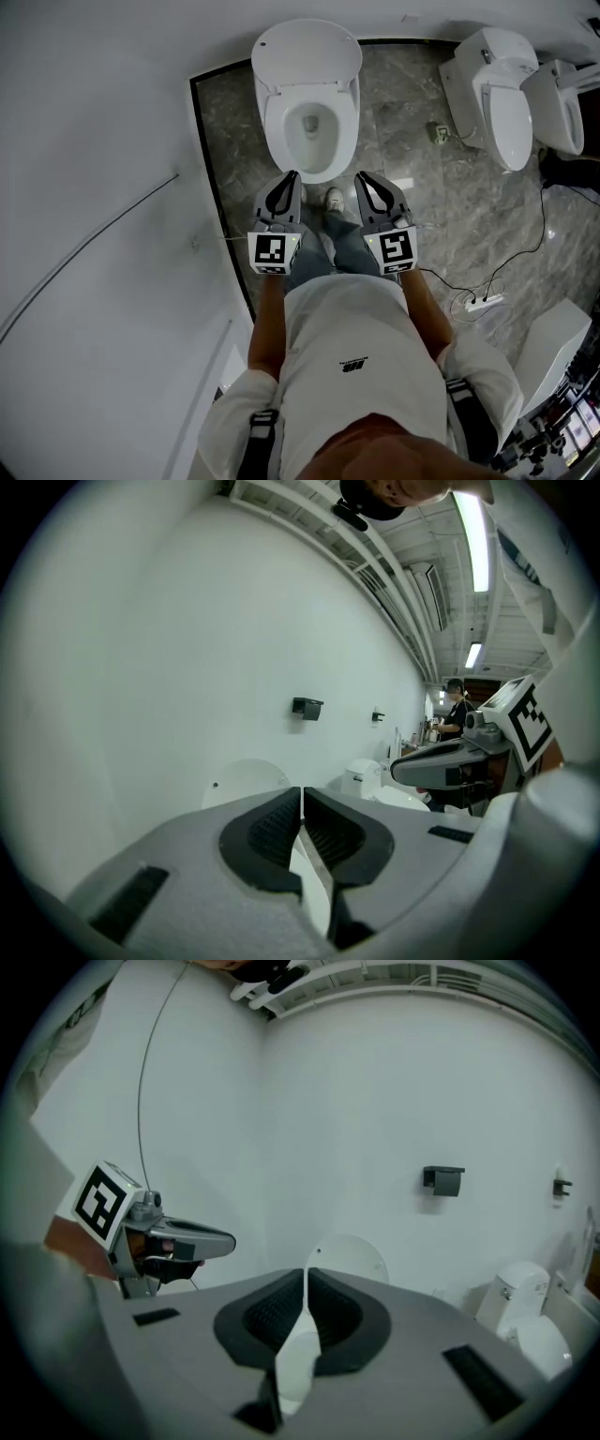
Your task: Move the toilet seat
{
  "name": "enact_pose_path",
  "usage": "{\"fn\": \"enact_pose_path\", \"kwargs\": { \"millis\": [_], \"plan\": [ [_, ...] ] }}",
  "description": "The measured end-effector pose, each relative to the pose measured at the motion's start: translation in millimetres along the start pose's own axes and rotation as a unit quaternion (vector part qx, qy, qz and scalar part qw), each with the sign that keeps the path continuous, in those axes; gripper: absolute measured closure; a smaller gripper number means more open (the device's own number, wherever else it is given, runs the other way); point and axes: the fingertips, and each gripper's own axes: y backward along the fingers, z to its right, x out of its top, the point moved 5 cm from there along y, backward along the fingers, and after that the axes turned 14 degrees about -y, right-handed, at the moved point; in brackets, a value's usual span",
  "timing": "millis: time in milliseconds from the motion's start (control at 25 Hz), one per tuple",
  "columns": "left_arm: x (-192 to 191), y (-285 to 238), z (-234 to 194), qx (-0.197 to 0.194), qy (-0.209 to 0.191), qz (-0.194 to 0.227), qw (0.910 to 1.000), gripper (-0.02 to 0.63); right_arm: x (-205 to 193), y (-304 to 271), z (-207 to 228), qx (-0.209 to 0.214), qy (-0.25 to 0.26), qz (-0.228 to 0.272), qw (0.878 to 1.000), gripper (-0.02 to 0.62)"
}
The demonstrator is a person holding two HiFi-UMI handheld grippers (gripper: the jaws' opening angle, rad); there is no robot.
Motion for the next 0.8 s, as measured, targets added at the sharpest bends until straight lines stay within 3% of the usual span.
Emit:
{"fn": "enact_pose_path", "kwargs": {
  "millis": [800],
  "plan": [
    [-109, -47, -16, -0.086, 0.028, -0.068, 0.9936, 0.571, -87, -56, 15, -0.100, -0.053, -0.057, 0.992, 0.560]
  ]
}}
